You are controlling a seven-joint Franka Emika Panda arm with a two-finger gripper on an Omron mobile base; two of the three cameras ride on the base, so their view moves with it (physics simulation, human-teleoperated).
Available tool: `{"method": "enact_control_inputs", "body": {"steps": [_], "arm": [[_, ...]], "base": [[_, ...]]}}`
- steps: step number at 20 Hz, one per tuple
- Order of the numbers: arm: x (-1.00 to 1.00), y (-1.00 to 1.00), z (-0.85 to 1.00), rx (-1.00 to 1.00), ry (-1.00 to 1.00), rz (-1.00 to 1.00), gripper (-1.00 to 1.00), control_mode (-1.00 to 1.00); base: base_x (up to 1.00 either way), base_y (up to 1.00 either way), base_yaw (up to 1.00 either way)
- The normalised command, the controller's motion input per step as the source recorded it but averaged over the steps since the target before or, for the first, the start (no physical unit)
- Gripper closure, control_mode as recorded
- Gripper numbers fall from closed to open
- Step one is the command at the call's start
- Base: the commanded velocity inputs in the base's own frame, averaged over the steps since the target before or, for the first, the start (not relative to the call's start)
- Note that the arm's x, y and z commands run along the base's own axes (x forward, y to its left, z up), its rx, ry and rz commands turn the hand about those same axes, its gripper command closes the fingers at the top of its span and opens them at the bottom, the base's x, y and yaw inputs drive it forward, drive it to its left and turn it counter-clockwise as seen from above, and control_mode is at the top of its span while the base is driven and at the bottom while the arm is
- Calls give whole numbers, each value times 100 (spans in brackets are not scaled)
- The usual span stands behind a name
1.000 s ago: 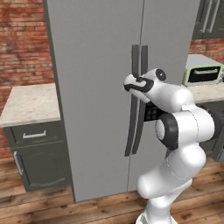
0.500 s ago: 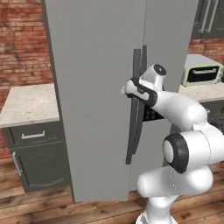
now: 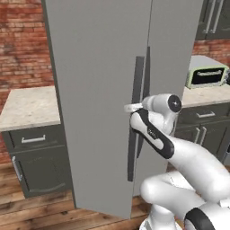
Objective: Take the donuts from the fridge and place them on the empty tray on the dining counter.
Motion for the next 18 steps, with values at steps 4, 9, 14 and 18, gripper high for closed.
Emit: {"method": "enact_control_inputs", "body": {"steps": [4, 9, 14, 18], "arm": [[-89, -65, 100, 12, 17, -7, 100, -100], [-64, -76, 100, 16, 25, -4, 100, -100], [-3, -47, 52, 42, 9, 2, 100, -100], [2, -6, -1, 49, 1, 11, 100, -100]], "base": [[0, 0, 0], [0, 0, 0], [0, 0, 0], [0, 0, 0]]}}
